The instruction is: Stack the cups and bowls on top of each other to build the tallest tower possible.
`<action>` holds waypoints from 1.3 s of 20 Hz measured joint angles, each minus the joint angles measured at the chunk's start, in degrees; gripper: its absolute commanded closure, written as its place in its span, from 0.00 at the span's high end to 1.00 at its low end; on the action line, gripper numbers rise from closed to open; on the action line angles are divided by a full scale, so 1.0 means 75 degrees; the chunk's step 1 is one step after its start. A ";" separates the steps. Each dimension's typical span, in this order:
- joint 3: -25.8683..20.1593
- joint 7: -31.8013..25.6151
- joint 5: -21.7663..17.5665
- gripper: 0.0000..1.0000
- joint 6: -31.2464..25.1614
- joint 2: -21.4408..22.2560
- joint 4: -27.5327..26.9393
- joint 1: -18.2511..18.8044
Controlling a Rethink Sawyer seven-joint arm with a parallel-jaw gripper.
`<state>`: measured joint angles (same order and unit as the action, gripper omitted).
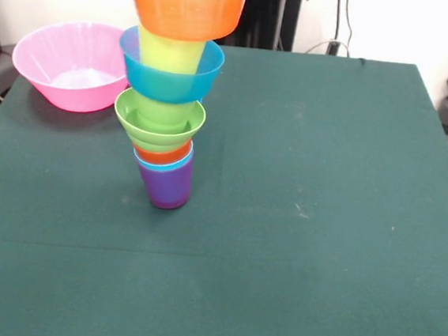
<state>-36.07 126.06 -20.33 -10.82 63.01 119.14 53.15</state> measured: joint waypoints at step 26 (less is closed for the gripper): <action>-0.0108 0.0000 0.0238 0.00 0.0000 0.0064 0.0000 0.0023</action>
<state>-36.87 126.06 -18.54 -10.82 63.50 119.14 53.32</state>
